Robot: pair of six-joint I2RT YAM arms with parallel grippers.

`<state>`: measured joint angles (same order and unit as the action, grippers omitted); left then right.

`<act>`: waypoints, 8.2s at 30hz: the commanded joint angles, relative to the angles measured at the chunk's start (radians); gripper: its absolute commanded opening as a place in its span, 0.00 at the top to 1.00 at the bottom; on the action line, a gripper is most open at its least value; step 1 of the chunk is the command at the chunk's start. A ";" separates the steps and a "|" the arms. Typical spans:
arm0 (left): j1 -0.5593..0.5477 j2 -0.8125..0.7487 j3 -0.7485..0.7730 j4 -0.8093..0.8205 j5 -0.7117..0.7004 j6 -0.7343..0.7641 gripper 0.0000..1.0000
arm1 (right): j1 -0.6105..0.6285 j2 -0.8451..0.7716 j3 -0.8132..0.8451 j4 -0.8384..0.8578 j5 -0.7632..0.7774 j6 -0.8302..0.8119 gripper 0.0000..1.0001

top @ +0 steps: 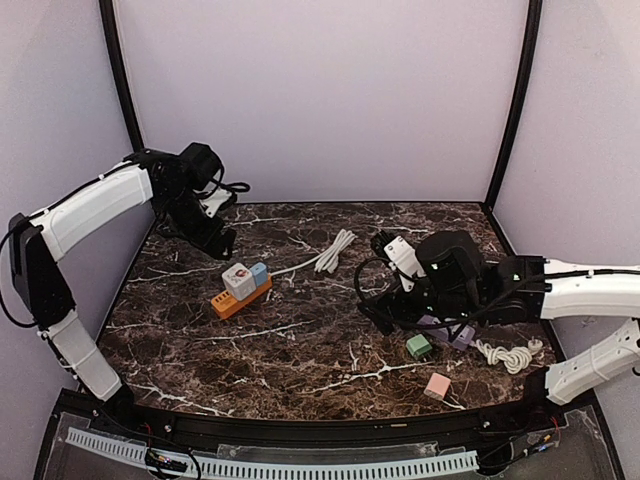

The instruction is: Insert the plug

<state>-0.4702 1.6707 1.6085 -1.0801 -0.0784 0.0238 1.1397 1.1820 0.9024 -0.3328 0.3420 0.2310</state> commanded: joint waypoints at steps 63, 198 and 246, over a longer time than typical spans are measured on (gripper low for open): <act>0.005 -0.367 -0.231 -0.017 -0.073 -0.356 0.13 | -0.600 0.543 0.145 -0.330 -0.399 -0.424 0.33; -0.853 0.091 -0.599 1.308 -0.019 -0.014 0.19 | -0.335 -0.043 0.196 -0.664 -0.135 0.727 0.15; -0.955 0.436 -0.412 1.363 -0.320 -0.149 0.58 | -0.336 -0.039 0.147 -0.699 -0.178 0.686 0.16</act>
<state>-1.4197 2.1010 1.1790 0.2916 -0.3660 -0.1345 0.8104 1.1351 1.0534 -1.0252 0.1612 0.9340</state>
